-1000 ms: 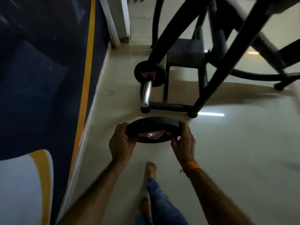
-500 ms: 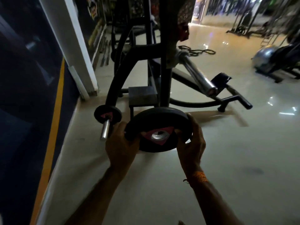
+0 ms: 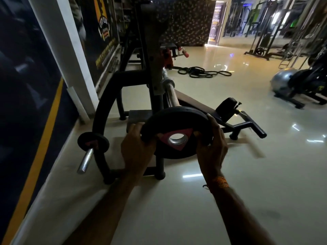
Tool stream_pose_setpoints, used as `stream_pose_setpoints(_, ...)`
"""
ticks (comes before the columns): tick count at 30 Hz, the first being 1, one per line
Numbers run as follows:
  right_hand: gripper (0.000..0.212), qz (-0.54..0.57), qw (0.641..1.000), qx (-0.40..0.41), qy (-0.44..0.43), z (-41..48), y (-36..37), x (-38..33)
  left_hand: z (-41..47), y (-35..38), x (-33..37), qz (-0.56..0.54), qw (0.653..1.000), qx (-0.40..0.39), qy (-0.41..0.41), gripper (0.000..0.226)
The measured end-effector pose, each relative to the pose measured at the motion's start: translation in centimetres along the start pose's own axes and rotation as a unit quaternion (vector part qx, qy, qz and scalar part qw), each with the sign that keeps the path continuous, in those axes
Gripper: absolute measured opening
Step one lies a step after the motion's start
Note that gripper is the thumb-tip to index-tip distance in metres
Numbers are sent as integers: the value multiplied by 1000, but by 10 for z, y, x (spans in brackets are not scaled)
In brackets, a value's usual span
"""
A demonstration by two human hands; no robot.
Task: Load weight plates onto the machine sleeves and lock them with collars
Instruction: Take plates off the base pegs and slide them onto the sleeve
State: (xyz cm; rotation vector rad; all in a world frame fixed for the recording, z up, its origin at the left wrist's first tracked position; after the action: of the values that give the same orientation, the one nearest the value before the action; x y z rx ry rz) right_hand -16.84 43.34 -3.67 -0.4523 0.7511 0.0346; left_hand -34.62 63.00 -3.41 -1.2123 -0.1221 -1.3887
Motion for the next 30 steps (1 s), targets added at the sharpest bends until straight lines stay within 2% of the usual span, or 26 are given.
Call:
stream_pose_setpoints(3,61,3,1000,-1,13,14,-1,13,16,13,3,17,1000,-9,-7,50)
stream_pose_setpoints(7,59,11,1000,-4,4,25,1,24,24,23,6,14,1000,-7,-5,67)
stream_pose_setpoints(15,58,31,999,-21,10,41,15,45,39,30,8,10,1000,1,-5,61)
stream_pose_setpoints(19,57,38,999,-21,-1,58,29,54,55,35,4,35,999,10,-11,70)
stream_pose_setpoints(21,58,12,999,-31,-34,67,41,51,62,40,2,50,999,15,-1,74)
stream_pose_setpoints(23,61,-59,993,-57,-84,73,60,46,71,52,2,88,995,9,35,74)
stream_pose_setpoints(26,67,-176,972,-68,-138,83,79,50,82,73,12,249,963,21,104,76)
stream_pose_setpoints(30,70,-216,960,-63,-165,100,92,66,97,89,0,357,922,51,139,84)
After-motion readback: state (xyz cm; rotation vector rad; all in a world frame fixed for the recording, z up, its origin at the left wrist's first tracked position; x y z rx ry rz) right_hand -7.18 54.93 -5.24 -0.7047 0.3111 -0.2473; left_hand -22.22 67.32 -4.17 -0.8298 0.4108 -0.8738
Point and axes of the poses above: each hand's wrist, its own z-axis towards the middle knuckle, its own y-axis out of the palm, x = y × z, the point moved 9 cm from there along z, towards the middle knuckle, and after that the axes turned 14 degrees about -x, right-handed, at the moved point
